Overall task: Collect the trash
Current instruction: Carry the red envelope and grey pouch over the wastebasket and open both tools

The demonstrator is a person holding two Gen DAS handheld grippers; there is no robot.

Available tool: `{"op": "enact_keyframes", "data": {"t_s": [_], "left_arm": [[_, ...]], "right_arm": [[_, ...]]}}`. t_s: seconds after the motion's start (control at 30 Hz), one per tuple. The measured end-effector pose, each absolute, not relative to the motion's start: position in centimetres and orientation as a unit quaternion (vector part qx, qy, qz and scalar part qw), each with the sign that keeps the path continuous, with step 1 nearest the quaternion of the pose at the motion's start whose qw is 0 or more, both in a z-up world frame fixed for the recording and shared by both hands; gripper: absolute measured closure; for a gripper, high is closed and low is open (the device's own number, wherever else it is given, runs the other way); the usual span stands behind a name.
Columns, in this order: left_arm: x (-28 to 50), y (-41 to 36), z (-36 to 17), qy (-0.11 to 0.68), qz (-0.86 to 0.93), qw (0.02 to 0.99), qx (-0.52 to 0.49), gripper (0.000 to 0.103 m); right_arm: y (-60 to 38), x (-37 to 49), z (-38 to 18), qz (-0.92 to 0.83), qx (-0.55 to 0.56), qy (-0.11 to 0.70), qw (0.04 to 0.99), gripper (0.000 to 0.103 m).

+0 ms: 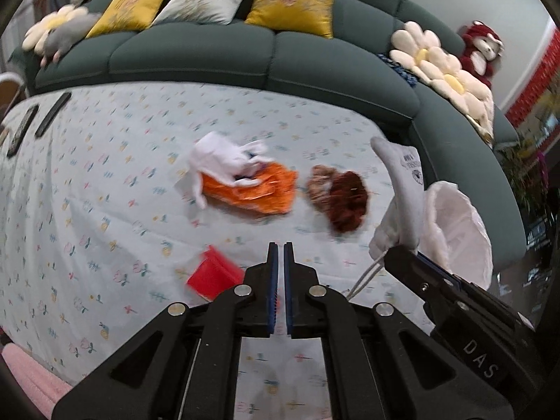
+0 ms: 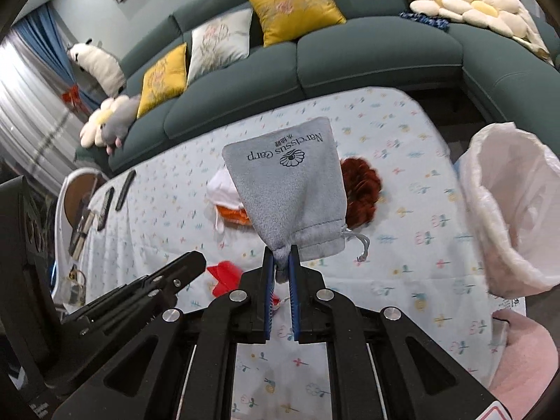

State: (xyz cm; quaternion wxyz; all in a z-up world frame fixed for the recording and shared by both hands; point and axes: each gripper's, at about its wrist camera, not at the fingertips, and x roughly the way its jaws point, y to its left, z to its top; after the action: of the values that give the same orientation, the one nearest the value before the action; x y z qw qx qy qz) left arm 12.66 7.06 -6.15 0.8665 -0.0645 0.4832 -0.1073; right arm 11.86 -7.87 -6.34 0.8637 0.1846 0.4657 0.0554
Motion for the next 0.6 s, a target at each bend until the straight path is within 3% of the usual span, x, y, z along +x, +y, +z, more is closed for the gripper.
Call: {"op": "enact_keyframes", "data": {"t_s": [0.43, 0.47, 0.57, 0.6], "left_arm": [[10.8, 0.3, -3.4, 0.461, -0.147, 0.874, -0.030, 0.098], [10.6, 0.4, -3.6, 0.463, -0.142, 0.874, -0.029, 0.092], [10.4, 2.0, -5.1, 0.480, -0.106, 0.870, -0.043, 0.040], [10.3, 3.0, -5.8, 0.487, -0.085, 0.867, -0.059, 0.034]], "right_arm": [[-15.7, 8.4, -3.5, 0.007, 0.221, 0.416, 0.882, 0.095], [-16.2, 8.2, -3.5, 0.005, 0.222, 0.414, 0.883, 0.095], [-16.7, 7.7, -4.1, 0.002, 0.227, 0.417, 0.880, 0.095], [-16.7, 7.6, -4.3, 0.001, 0.229, 0.419, 0.879, 0.095]]}}
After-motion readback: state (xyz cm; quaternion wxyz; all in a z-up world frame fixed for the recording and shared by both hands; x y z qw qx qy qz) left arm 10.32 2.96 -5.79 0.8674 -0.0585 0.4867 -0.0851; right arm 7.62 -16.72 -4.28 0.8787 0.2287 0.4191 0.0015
